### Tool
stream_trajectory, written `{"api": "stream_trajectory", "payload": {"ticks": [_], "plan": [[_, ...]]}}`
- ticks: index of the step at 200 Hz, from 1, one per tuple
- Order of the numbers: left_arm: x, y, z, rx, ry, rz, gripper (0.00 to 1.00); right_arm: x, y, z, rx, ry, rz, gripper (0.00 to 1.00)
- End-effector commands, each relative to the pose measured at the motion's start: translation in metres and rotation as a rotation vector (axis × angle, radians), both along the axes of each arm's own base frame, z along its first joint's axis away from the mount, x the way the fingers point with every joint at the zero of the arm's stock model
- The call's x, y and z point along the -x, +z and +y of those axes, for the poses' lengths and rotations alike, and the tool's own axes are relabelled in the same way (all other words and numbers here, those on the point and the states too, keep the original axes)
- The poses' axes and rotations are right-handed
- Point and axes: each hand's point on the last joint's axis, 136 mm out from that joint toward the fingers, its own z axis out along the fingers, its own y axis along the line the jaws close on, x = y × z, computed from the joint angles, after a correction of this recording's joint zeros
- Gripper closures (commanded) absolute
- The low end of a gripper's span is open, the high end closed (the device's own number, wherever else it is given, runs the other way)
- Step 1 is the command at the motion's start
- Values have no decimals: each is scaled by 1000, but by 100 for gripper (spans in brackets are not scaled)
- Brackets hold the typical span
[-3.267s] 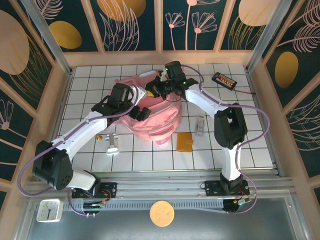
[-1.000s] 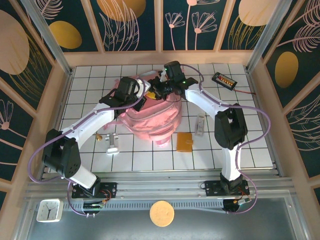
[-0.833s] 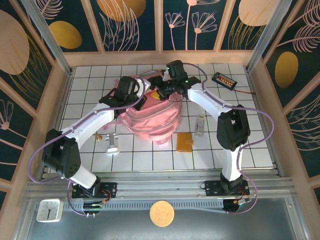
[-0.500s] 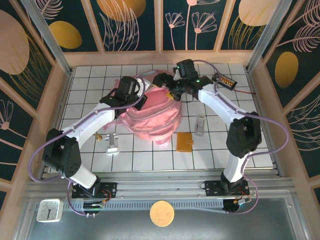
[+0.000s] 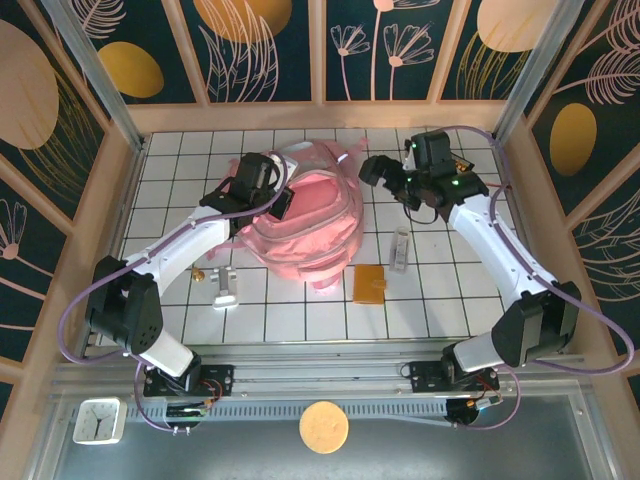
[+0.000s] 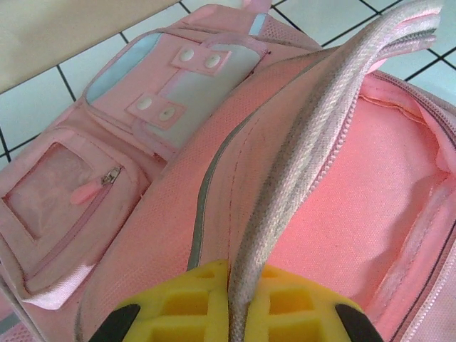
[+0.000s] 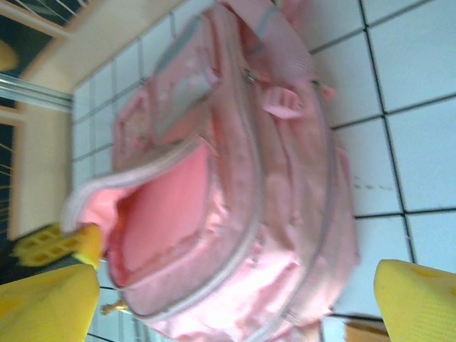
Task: Pack the student bag
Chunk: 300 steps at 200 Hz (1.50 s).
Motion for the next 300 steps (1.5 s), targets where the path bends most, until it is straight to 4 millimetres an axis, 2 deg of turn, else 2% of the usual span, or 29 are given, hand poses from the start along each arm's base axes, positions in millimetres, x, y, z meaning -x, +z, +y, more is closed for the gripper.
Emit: {"api": "stream_trajectory", "payload": {"ticks": [1,27,55,80,96,116,151,222,300], "plan": [[-8,12,-2,81,45,-11,100,27,-41,-23,170,0,117,1],[-6,17,-6,121,56,17,100,48,-74,-30,241,1,213,1],[-2,20,-12,167,55,64,100,68,-108,-27,300,17,319,1],[3,21,-13,189,50,83,100,81,-129,-22,370,10,362,1],[7,20,-13,192,43,84,100,92,-145,-26,396,-24,412,1],[12,19,-10,196,44,86,100,97,-155,-29,388,-64,438,2],[16,21,-12,220,36,88,100,85,-166,-41,414,-132,429,5],[16,24,-15,224,23,94,100,67,-207,-71,496,-143,501,17],[13,20,-20,218,4,112,100,52,-237,-75,500,-112,545,26]]}}
